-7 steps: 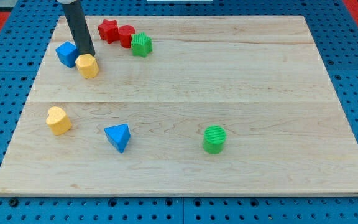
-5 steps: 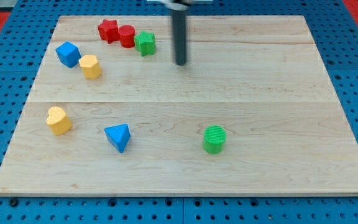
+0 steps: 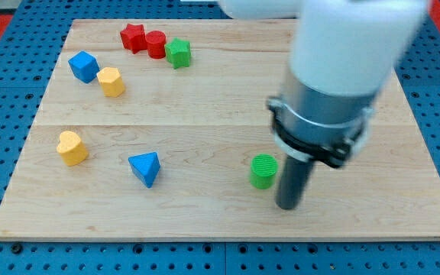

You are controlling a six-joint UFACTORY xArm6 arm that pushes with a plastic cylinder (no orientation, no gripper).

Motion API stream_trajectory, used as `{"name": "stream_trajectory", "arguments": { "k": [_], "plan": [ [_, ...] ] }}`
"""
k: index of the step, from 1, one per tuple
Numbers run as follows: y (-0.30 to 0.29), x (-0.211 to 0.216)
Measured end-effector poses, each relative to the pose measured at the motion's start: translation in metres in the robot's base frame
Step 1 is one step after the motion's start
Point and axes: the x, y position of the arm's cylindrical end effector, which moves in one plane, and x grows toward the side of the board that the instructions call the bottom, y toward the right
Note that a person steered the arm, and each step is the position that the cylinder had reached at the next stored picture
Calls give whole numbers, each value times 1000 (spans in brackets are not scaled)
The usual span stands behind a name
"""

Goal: Slide the green circle to the left of the red star

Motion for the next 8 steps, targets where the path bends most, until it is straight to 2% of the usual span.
{"name": "stream_trajectory", "arguments": {
  "k": [1,3,4,6,7,8],
  "plan": [
    [-8,-48],
    [-52,-91],
    [-114,-127],
    [-132,-129],
    [-144,-142],
    [-156,-173]
  ]
}}
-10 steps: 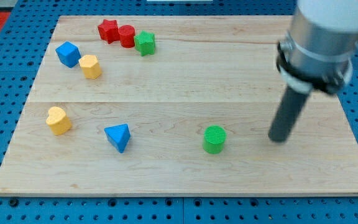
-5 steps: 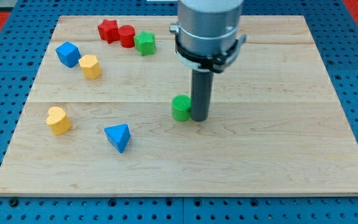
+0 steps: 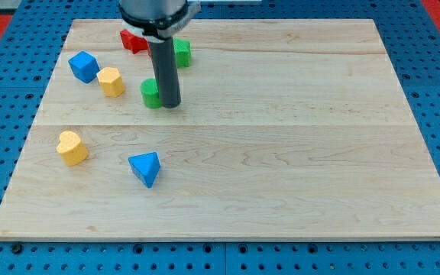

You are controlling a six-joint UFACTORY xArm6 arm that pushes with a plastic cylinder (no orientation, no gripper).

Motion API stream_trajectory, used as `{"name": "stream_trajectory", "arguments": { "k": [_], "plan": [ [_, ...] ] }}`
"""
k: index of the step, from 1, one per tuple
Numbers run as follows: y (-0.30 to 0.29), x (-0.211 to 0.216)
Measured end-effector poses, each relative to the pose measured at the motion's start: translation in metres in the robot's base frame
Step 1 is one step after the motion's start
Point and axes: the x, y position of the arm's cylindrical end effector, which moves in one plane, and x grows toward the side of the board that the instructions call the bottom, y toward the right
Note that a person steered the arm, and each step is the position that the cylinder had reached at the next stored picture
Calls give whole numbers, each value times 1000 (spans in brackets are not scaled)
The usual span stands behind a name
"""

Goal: Slide the green circle to the left of the red star

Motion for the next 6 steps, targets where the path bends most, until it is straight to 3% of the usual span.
{"name": "stream_trajectory", "arguments": {
  "k": [1,3,6],
  "plan": [
    [-4,-14],
    [-21,3],
    [-144,-104]
  ]
}}
